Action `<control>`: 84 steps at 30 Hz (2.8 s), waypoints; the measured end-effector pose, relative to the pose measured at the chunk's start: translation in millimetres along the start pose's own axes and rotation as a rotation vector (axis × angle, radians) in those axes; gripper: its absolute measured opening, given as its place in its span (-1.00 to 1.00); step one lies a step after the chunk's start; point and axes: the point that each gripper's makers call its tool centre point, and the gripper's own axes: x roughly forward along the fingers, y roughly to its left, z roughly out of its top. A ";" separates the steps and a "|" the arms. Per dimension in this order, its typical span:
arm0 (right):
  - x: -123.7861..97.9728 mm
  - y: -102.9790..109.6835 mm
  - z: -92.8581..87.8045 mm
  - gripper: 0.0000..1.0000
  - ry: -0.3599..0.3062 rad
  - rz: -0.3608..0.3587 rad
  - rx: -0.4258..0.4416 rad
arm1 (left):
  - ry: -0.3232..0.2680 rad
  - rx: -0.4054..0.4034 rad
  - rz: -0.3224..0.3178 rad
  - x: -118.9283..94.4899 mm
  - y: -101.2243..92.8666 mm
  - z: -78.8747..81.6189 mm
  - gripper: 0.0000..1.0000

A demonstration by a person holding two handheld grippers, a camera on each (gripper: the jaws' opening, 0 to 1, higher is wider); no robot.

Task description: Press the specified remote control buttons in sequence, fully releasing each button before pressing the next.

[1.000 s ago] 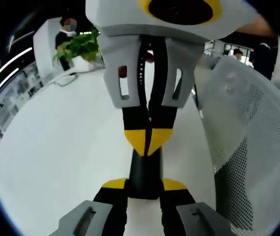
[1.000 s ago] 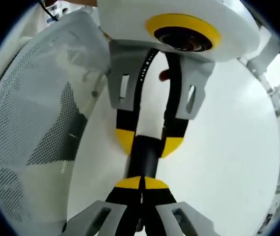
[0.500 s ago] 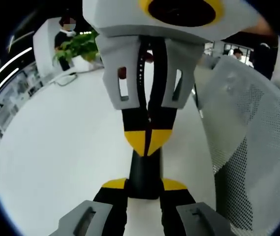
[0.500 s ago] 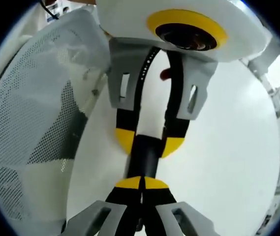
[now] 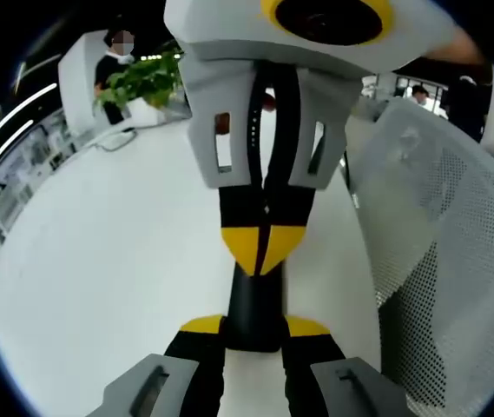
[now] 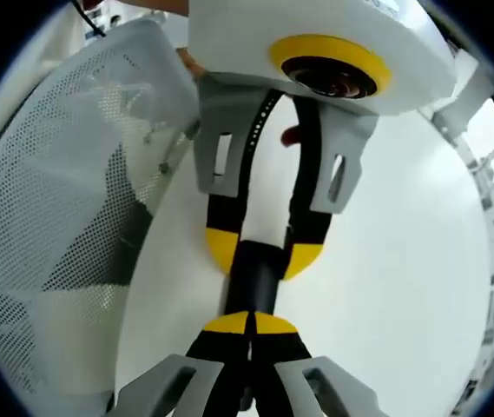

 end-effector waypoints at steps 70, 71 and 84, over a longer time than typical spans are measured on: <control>-30.0 8.3 -46.8 -0.44 -0.062 -0.015 0.231 | 0.016 0.001 -0.002 0.3 1.8 -0.5 -0.52; -29.8 8.7 -47.7 -0.43 -0.063 -0.014 0.235 | 0.016 0.001 -0.002 0.3 1.8 -0.5 -0.52; -24.9 12.9 -64.3 -0.39 -0.050 0.000 0.264 | 0.021 0.003 -0.003 -0.3 -0.4 0.8 -0.53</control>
